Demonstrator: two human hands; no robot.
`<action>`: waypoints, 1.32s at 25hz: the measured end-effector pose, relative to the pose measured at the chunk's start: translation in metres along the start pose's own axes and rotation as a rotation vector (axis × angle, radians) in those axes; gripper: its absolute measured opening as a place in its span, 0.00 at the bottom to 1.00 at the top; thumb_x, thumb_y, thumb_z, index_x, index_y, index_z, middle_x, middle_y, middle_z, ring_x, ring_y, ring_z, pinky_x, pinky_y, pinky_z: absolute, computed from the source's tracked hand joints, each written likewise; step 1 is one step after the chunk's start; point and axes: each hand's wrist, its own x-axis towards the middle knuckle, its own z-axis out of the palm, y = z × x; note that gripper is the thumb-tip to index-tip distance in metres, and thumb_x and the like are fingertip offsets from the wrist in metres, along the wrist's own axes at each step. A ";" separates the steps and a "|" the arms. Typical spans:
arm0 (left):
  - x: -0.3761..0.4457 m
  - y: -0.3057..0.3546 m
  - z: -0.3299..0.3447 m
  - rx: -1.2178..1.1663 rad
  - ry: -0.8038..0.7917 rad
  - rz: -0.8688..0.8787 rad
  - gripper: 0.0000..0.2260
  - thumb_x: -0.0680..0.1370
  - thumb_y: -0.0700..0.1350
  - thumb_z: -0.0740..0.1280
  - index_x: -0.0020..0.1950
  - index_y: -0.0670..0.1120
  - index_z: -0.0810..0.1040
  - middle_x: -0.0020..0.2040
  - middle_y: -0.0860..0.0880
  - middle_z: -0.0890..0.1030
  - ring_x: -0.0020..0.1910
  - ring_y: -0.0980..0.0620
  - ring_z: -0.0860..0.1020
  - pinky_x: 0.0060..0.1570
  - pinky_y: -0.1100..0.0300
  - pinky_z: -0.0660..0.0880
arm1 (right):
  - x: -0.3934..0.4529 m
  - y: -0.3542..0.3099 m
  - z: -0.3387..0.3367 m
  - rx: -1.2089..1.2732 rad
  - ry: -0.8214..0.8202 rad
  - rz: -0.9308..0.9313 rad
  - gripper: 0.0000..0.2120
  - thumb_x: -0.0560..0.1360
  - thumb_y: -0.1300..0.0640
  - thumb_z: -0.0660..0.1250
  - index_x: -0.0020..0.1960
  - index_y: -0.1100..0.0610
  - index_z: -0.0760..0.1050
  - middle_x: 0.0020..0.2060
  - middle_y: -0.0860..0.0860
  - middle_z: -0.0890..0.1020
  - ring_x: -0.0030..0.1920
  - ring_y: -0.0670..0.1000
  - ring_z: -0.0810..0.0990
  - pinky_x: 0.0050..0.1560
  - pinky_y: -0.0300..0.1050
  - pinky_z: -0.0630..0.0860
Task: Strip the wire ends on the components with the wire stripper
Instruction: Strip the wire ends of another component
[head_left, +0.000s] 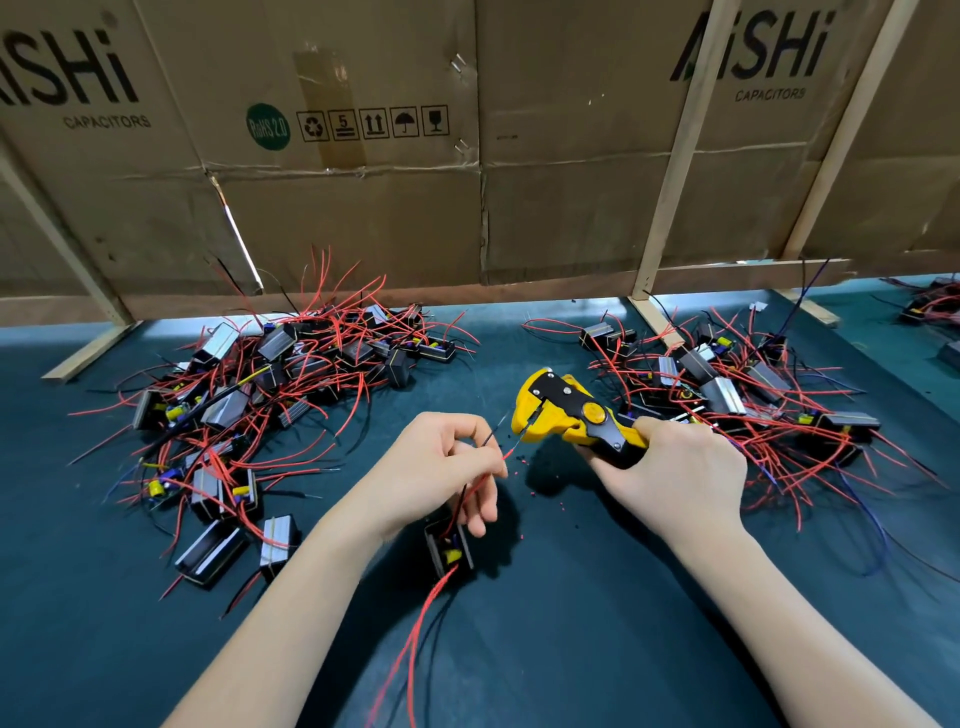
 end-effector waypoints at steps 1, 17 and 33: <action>0.000 0.000 -0.001 0.010 0.001 -0.008 0.06 0.76 0.36 0.64 0.40 0.39 0.76 0.25 0.41 0.78 0.18 0.48 0.73 0.23 0.65 0.69 | 0.000 0.001 0.000 0.001 -0.012 0.025 0.26 0.63 0.33 0.73 0.28 0.55 0.72 0.23 0.48 0.72 0.33 0.59 0.78 0.32 0.42 0.62; 0.007 -0.009 0.000 0.094 0.256 0.046 0.06 0.75 0.44 0.72 0.39 0.45 0.82 0.26 0.53 0.60 0.25 0.55 0.57 0.24 0.70 0.57 | 0.000 0.004 0.001 0.096 -0.046 0.037 0.27 0.65 0.30 0.66 0.31 0.55 0.70 0.27 0.48 0.74 0.33 0.59 0.77 0.35 0.45 0.64; 0.002 -0.001 -0.025 0.311 0.141 -0.044 0.14 0.80 0.35 0.58 0.60 0.46 0.77 0.35 0.49 0.77 0.32 0.51 0.76 0.36 0.60 0.74 | 0.001 0.006 0.012 -0.022 -0.019 -0.022 0.26 0.66 0.33 0.69 0.40 0.57 0.72 0.35 0.52 0.78 0.40 0.59 0.78 0.44 0.52 0.68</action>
